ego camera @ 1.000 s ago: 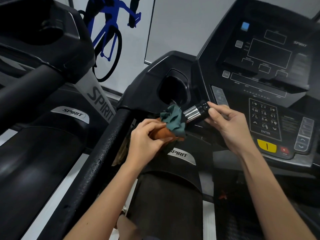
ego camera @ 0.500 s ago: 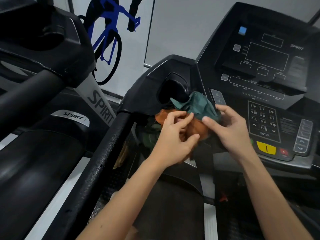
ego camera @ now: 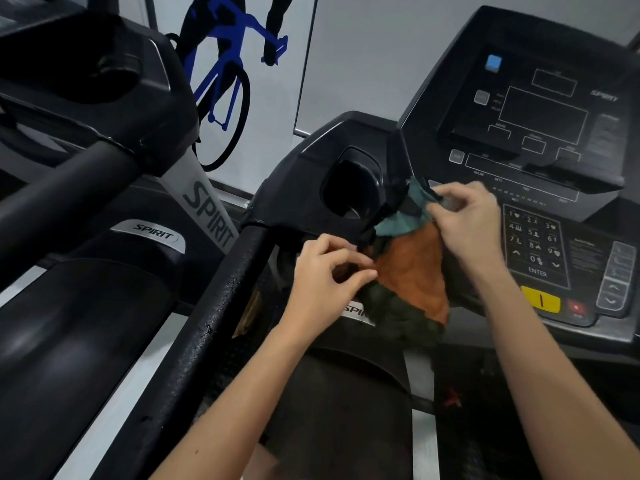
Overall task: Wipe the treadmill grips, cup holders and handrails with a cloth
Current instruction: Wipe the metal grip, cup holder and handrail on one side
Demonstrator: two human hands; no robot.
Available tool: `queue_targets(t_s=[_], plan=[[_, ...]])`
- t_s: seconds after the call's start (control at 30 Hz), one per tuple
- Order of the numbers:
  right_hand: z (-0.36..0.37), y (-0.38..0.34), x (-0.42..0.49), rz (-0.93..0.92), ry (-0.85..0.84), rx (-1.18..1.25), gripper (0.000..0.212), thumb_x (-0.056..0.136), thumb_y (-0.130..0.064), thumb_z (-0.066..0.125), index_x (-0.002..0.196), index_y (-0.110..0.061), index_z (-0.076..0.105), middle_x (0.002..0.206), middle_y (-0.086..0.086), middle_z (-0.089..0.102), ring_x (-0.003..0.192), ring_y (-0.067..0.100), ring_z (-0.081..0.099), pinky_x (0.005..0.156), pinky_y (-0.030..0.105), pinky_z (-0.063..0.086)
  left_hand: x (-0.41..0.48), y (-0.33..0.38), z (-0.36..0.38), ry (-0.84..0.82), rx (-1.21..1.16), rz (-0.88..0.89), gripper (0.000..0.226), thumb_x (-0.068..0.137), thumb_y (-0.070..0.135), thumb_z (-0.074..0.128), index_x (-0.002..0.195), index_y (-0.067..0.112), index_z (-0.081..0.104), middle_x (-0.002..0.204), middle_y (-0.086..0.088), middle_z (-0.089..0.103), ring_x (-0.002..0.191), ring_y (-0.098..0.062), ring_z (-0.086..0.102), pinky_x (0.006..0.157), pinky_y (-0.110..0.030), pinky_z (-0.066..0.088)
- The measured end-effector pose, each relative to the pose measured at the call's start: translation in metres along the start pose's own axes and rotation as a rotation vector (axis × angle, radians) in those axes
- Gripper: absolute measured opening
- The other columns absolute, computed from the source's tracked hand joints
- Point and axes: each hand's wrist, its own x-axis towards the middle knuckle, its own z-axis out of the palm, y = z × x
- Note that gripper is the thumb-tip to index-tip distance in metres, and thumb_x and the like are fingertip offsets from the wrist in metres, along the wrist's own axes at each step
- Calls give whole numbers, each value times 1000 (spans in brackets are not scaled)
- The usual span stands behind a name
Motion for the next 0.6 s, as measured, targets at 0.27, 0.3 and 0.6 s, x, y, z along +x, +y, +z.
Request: queue_targets(t_s=[0.27,0.3,0.6], plan=[[4,11,-20,298,-120,453,20,91,-15,57,72,-19,56,71,2,57,66,10,54,62,24,45,7,-8,-6,-11,-103,-98,39,66,14,82,99,24,64,98,11,61,92,3,57,83,-5,41],[4,12,-23,339,-192,463,23,94,-21,53,71,-15,57,73,6,58,68,15,54,61,24,45,8,-8,-6,-14,-91,-110,41,65,15,82,102,20,66,98,12,61,93,3,57,83,-4,41],[-7,-2,-26,294,-408,518,21,97,-20,46,84,-27,62,96,3,60,87,15,57,72,23,47,9,-8,-2,-3,-48,-113,45,61,20,85,103,17,69,99,10,62,94,-2,60,87,-10,45]])
